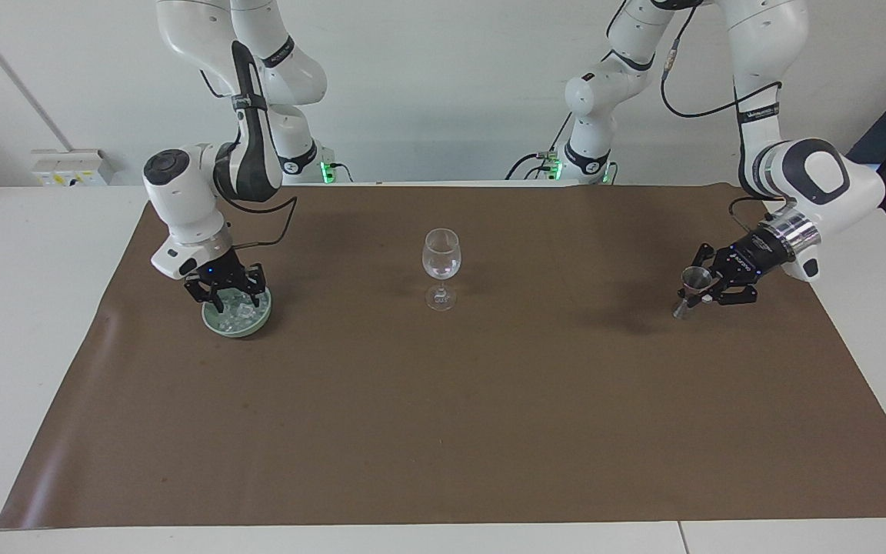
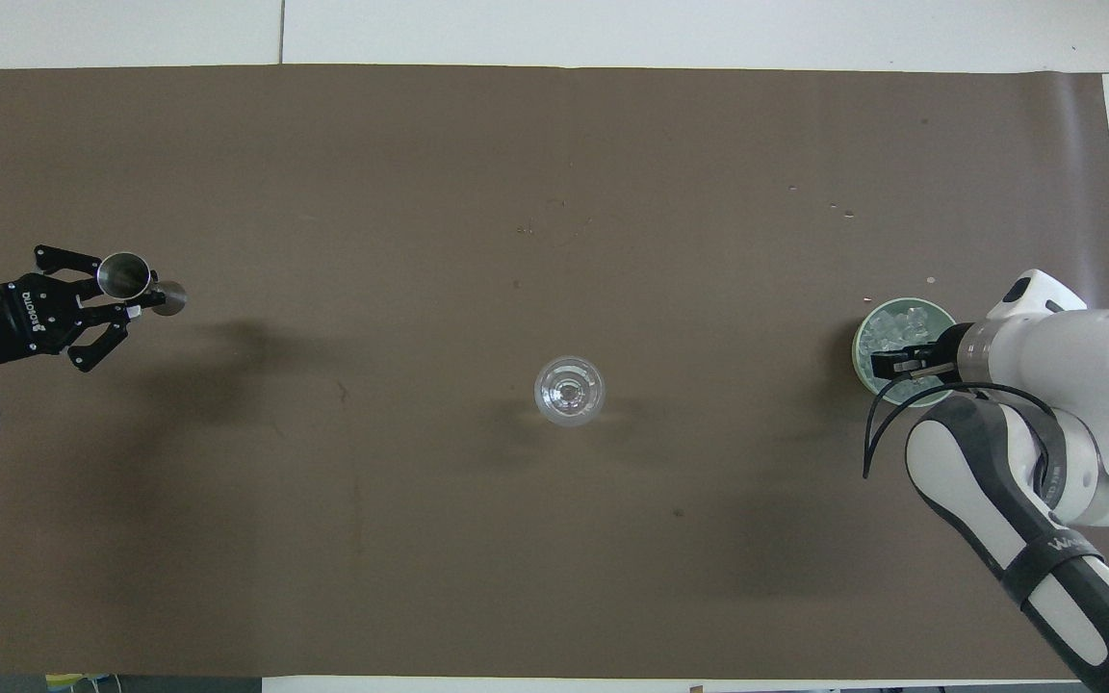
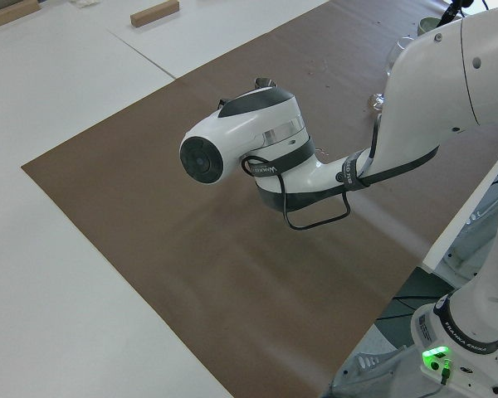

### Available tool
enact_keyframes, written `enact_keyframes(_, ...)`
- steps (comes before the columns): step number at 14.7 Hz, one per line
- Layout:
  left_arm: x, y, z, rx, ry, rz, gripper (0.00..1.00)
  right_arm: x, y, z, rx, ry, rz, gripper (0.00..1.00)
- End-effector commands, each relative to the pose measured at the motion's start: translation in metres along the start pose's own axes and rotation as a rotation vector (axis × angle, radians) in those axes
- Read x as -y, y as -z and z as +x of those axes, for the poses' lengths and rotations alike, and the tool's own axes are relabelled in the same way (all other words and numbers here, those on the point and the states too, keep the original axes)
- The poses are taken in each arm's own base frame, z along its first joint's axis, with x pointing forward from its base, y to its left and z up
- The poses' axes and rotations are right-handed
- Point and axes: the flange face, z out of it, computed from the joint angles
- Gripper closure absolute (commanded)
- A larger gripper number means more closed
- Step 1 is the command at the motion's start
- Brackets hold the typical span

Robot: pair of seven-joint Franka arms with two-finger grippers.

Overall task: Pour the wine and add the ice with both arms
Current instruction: 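Lower the jigger to its spot and open the left gripper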

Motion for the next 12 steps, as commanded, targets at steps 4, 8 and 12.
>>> enact_keyframes(4,0.014,-0.016,0.036,0.105,0.071,-0.079,1.0,0.005,-0.001,0.001,-0.008,-0.03,0.002,0.31)
enact_keyframes(8,0.018,-0.024,0.063,0.117,0.128,-0.119,1.0,0.005,0.006,0.009,0.005,-0.031,0.007,0.31)
enact_keyframes(12,0.03,-0.025,0.079,0.099,0.135,-0.139,1.0,0.014,0.009,0.016,0.006,-0.044,0.008,0.39)
